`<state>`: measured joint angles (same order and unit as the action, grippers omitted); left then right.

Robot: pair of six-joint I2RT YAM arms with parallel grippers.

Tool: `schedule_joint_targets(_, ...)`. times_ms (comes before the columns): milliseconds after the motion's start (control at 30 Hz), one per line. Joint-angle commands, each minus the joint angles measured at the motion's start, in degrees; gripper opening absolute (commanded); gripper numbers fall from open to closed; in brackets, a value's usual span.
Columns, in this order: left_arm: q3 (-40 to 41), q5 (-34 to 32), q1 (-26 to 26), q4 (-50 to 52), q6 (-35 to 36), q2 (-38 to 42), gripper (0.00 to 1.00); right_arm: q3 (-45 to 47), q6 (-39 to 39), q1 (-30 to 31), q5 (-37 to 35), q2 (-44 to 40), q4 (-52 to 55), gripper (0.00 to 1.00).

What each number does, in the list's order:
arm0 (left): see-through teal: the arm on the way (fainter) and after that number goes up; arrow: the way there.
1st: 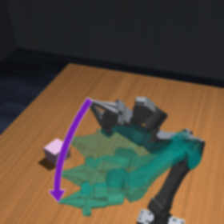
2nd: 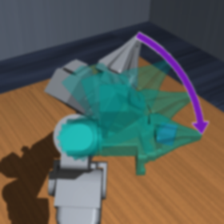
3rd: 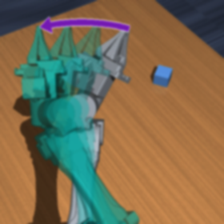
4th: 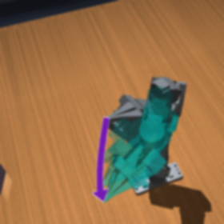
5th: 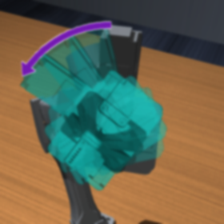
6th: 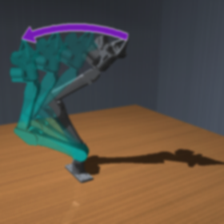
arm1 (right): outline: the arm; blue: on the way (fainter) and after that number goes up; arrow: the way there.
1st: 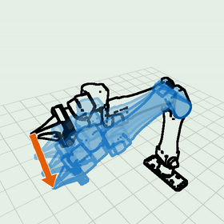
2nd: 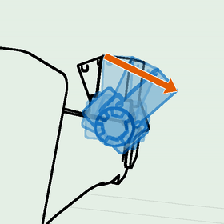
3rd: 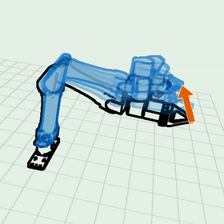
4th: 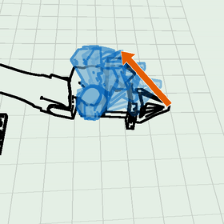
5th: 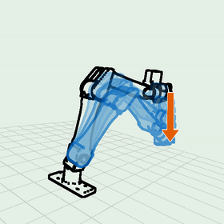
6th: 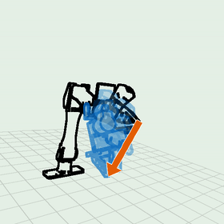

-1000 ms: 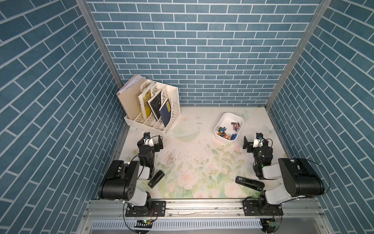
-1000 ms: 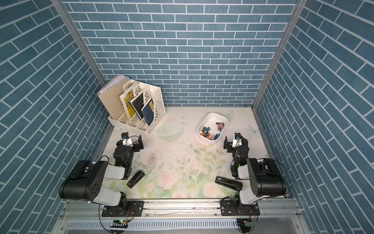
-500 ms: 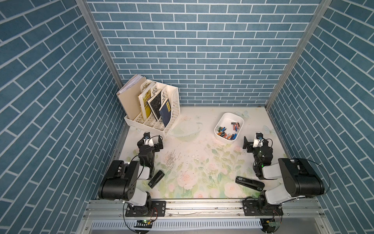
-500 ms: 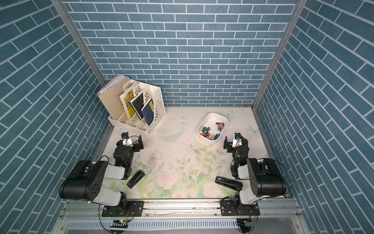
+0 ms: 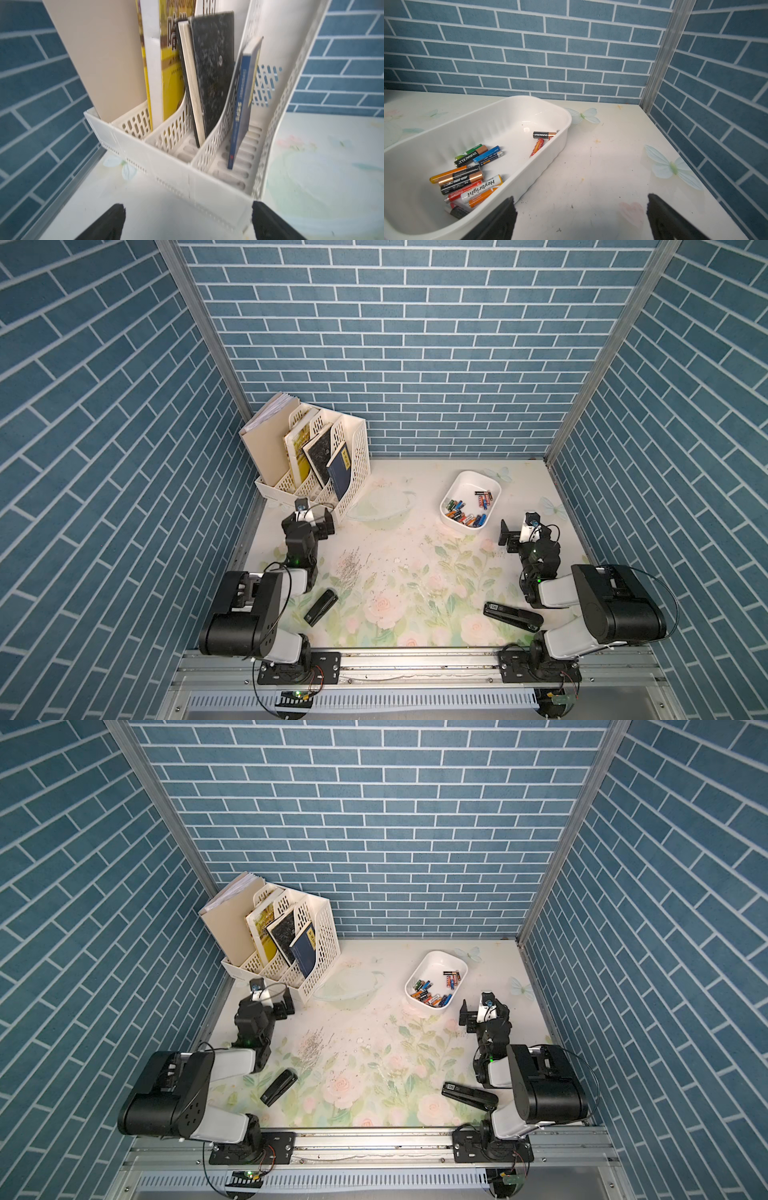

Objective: Take the batteries out of the storage box
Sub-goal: Move the storage box to the center of the board.

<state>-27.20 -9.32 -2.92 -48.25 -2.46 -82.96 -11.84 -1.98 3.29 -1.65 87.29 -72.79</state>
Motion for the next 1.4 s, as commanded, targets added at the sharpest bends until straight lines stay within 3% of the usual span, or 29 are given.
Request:
schedule_joint_targets(0,-7.8,-2.7,-0.2,18.8,-2.5,4.8,1.0,-1.0,-1.0,-0.2,0.5,0.4,-0.1,1.0)
schedule_joint_targets(167,-10.6,-2.5,-2.5,28.5,-9.5,14.2,1.0,-1.2,-1.0,-0.3,0.7,0.4,0.2,1.0)
schedule_joint_targets(267,-12.6,-1.7,-4.9,35.9,-11.6,17.4,1.0,-2.5,-0.4,0.6,-4.4,-2.8,5.3,0.98)
schedule_joint_targets(367,-13.0,-2.5,-7.5,41.1,-13.3,19.7,1.0,-11.6,3.8,1.2,-8.2,-11.6,32.1,1.0)
schedule_joint_targets(533,-13.1,-4.1,-11.3,47.1,-16.8,22.1,1.0,-30.6,10.3,4.0,-2.7,-16.6,70.9,1.0)
schedule_joint_targets(600,-13.0,-4.3,-13.1,47.8,-17.0,22.0,1.0,-37.2,11.6,6.3,1.2,-15.6,80.1,1.0)
schedule_joint_targets(733,-13.6,-3.9,-15.8,49.2,-17.4,19.7,1.0,-50.4,14.7,12.2,2.2,-9.0,94.6,1.0)
schedule_joint_targets(1033,-12.5,-3.0,-19.8,48.9,-20.6,16.7,1.0,-62.8,13.6,16.4,3.6,8.1,102.0,1.0)
schedule_joint_targets(1367,-12.4,-2.9,-22.6,48.3,-23.0,12.2,1.0,-69.3,9.9,18.2,0.5,19.4,102.7,1.0)
